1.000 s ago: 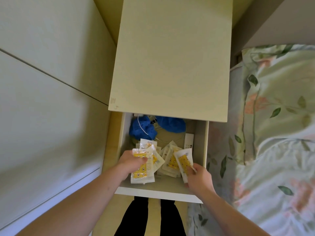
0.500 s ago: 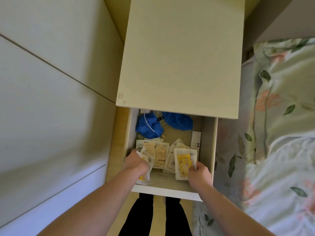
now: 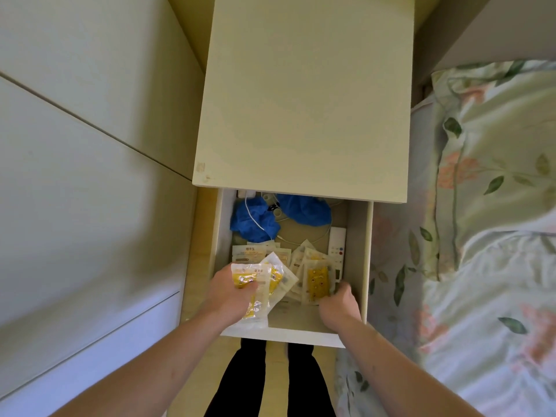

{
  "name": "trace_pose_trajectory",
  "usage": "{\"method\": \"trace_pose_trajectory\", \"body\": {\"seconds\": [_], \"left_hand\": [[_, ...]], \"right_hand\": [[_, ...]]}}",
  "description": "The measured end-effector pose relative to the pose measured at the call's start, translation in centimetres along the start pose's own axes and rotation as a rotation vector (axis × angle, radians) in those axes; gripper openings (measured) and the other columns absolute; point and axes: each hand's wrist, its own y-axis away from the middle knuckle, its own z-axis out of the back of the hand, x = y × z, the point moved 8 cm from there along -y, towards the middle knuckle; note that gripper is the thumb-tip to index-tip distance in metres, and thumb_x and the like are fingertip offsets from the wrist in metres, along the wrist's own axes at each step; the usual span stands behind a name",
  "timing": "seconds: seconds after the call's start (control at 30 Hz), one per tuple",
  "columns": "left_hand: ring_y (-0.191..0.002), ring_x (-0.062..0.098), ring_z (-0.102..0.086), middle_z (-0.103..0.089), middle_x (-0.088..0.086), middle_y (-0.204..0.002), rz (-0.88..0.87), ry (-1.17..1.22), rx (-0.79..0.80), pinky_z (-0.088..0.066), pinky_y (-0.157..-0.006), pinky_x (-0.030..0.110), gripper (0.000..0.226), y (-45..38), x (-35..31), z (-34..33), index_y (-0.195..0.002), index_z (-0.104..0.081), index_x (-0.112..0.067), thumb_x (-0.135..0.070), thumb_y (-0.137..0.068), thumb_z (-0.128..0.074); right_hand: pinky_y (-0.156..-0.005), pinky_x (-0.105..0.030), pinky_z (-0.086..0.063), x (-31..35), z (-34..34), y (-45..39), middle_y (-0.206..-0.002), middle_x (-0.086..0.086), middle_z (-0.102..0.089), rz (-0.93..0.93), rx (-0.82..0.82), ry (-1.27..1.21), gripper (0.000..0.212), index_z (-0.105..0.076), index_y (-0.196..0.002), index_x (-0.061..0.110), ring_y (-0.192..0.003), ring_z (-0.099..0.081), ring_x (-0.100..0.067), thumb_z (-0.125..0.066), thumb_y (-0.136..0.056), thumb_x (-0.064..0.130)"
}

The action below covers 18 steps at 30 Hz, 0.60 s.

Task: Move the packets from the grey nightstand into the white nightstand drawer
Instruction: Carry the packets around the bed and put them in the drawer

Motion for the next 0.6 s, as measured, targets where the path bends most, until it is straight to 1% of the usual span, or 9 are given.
{"method": "trace_pose_trajectory", "body": {"seconds": [0.07,0.1,0.17,0.23,0.3,0.33,0.4,0.5,0.6], "left_hand": [[-0.095,0.008,-0.062,-0.066,-0.012,-0.110,0.009,0.063,0.054,-0.053,-0.072,0.023,0.027,0.3,0.0,-0.4,-0.116,-0.059,-0.032,-0.036,-0.093,-0.072],[-0.094,0.007,-0.065,-0.069,-0.013,-0.108,0.018,0.112,0.088,-0.054,-0.071,0.024,0.023,0.4,0.0,-0.7,-0.113,-0.061,-0.034,-0.037,-0.093,-0.072],[-0.097,0.009,-0.069,-0.074,-0.012,-0.106,0.041,0.228,0.172,-0.058,-0.077,0.029,0.021,0.8,-0.2,-1.7,-0.112,-0.067,-0.033,-0.037,-0.092,-0.074],[-0.100,0.011,-0.073,-0.077,-0.013,-0.104,0.063,0.315,0.271,-0.060,-0.091,0.039,0.022,1.1,-0.5,-3.2,-0.115,-0.070,-0.033,-0.034,-0.093,-0.074],[-0.100,0.011,-0.074,-0.078,-0.013,-0.104,0.099,0.359,0.358,-0.059,-0.095,0.042,0.020,1.4,-0.7,-4.6,-0.116,-0.070,-0.033,-0.030,-0.096,-0.070],[-0.101,0.012,-0.074,-0.078,-0.012,-0.105,0.113,0.364,0.373,-0.059,-0.095,0.042,0.020,1.3,-0.6,-5.0,-0.117,-0.070,-0.033,-0.029,-0.097,-0.069],[-0.101,0.014,-0.073,-0.077,-0.010,-0.107,0.119,0.314,0.331,-0.058,-0.096,0.042,0.019,0.4,-0.4,-5.0,-0.116,-0.071,-0.032,-0.032,-0.098,-0.067],[-0.099,0.014,-0.066,-0.070,-0.008,-0.108,0.115,0.166,0.195,-0.055,-0.083,0.032,0.016,-1.6,-0.1,-3.4,-0.117,-0.066,-0.030,-0.028,-0.101,-0.062],[-0.102,0.019,-0.065,-0.067,-0.003,-0.115,0.078,0.030,0.135,-0.055,-0.079,0.028,0.035,-3.8,0.1,-2.5,-0.134,-0.060,-0.023,-0.013,-0.101,-0.058]], "right_hand": [[-0.096,-0.038,-0.049,0.3,-0.1,0.8,-0.129,0.002,-0.060,0.072,0.058,-0.142,0.052,-0.041,-0.151,0.027,-0.115,-0.058,-0.022,-0.053,-0.100,0.022],[-0.097,-0.037,-0.049,0.3,-0.4,1.2,-0.124,0.005,-0.063,0.078,0.120,-0.242,0.046,-0.047,-0.147,0.031,-0.111,-0.061,-0.018,-0.055,-0.102,0.030],[-0.103,-0.043,-0.052,0.4,-1.0,1.7,-0.117,0.006,-0.071,0.077,0.236,-0.381,0.035,-0.058,-0.135,0.032,-0.107,-0.067,-0.015,-0.061,-0.101,0.039],[-0.102,-0.045,-0.055,0.8,-1.2,1.9,-0.108,0.004,-0.078,0.110,0.314,-0.421,0.025,-0.066,-0.123,0.028,-0.103,-0.073,-0.017,-0.068,-0.098,0.033],[-0.098,-0.044,-0.058,1.4,-0.9,2.0,-0.104,0.003,-0.080,0.167,0.336,-0.417,0.020,-0.070,-0.117,0.021,-0.099,-0.076,-0.018,-0.070,-0.097,0.019],[-0.095,-0.042,-0.060,1.6,-0.6,1.8,-0.102,0.003,-0.080,0.187,0.310,-0.380,0.019,-0.072,-0.115,0.021,-0.098,-0.076,-0.017,-0.069,-0.097,0.016],[-0.090,-0.038,-0.061,1.9,0.8,1.0,-0.100,0.003,-0.079,0.205,0.182,-0.253,0.015,-0.070,-0.111,0.025,-0.094,-0.075,-0.017,-0.067,-0.098,0.018],[-0.078,-0.035,-0.060,2.2,2.7,-0.7,-0.107,-0.002,-0.071,0.212,-0.003,-0.142,0.013,-0.060,-0.115,0.020,-0.093,-0.069,-0.017,-0.055,-0.103,0.019],[-0.072,-0.032,-0.057,2.5,2.8,-2.2,-0.114,-0.004,-0.065,0.195,-0.038,-0.043,0.016,-0.051,-0.121,0.017,-0.097,-0.065,-0.020,-0.048,-0.106,0.017]]}}
